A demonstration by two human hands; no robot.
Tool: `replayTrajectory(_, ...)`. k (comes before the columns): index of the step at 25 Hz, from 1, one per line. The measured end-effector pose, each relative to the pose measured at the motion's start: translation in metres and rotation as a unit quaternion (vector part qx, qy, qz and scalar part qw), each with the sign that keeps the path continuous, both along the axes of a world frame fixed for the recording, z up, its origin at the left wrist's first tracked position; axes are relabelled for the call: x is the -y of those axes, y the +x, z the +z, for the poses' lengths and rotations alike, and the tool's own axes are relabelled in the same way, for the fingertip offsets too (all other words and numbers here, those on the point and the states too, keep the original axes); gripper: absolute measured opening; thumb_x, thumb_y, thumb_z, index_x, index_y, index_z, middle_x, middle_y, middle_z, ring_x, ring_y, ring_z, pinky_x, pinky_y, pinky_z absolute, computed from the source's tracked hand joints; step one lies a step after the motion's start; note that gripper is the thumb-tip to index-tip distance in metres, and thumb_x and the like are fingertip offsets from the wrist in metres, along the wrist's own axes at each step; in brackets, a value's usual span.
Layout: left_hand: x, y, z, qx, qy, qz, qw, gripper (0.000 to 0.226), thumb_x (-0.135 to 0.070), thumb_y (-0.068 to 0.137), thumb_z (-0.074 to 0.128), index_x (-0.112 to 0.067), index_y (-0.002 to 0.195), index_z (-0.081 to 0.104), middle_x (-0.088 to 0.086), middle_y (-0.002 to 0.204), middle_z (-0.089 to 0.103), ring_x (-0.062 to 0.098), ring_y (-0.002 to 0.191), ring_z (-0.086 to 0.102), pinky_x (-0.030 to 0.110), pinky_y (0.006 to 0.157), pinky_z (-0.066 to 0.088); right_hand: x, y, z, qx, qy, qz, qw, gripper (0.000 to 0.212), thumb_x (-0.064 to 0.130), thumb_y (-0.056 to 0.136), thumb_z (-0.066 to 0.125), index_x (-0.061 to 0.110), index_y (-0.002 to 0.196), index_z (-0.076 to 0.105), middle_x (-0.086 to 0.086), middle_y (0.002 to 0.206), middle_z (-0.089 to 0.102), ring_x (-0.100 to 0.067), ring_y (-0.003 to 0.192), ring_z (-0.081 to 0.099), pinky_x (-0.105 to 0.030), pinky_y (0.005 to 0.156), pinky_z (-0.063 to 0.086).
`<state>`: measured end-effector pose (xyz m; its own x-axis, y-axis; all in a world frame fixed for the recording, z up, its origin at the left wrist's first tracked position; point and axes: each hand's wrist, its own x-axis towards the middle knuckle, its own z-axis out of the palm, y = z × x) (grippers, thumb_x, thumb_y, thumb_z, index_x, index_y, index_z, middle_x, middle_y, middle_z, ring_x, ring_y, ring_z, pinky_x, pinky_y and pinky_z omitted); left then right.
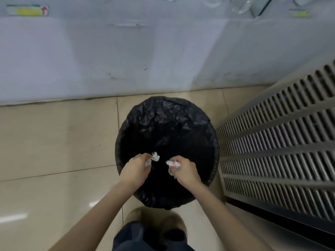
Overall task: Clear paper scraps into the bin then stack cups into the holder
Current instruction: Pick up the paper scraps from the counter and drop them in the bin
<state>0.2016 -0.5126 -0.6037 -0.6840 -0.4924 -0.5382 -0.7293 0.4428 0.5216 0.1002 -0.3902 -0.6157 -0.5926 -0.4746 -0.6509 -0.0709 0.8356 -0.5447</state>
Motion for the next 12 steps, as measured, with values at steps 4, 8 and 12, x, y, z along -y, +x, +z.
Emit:
replayTrajectory(4, 0.000, -0.001, -0.006, 0.022, 0.010, -0.044, 0.999, 0.044, -0.019, 0.087, 0.051, -0.013, 0.130, 0.042, 0.011, 0.130, 0.053, 0.028, 0.116, 0.052, 0.036, 0.095, 0.043, 0.008, 0.003, -0.009, 0.033, 0.028, 0.016, 0.999, 0.052, 0.019, 0.085, 0.055, 0.018, 0.134, 0.037, -0.012, 0.126, 0.055, -0.025, 0.108, 0.056, -0.030, 0.084, 0.047)
replayTrajectory(8, 0.002, -0.004, 0.014, 0.022, 0.011, -0.069, 0.997, 0.051, -0.022, 0.087, 0.052, -0.014, 0.135, 0.035, 0.008, 0.141, 0.044, 0.024, 0.126, 0.044, 0.031, 0.103, 0.036, 0.003, 0.003, 0.013, 0.032, 0.043, 0.027, 0.998, 0.065, 0.023, 0.086, 0.056, 0.020, 0.141, 0.022, -0.012, 0.138, 0.045, -0.027, 0.122, 0.047, -0.032, 0.097, 0.041)
replayTrajectory(12, 0.000, -0.003, 0.062, 0.044, -0.001, -0.114, 0.993, 0.055, -0.028, 0.089, 0.048, -0.015, 0.138, 0.027, 0.007, 0.146, 0.035, 0.025, 0.131, 0.038, 0.036, 0.106, 0.036, -0.002, 0.006, 0.066, -0.010, 0.057, 0.075, 0.996, 0.073, 0.030, 0.085, 0.057, 0.022, 0.142, 0.013, -0.012, 0.146, 0.032, -0.031, 0.130, 0.035, -0.042, 0.104, 0.037)
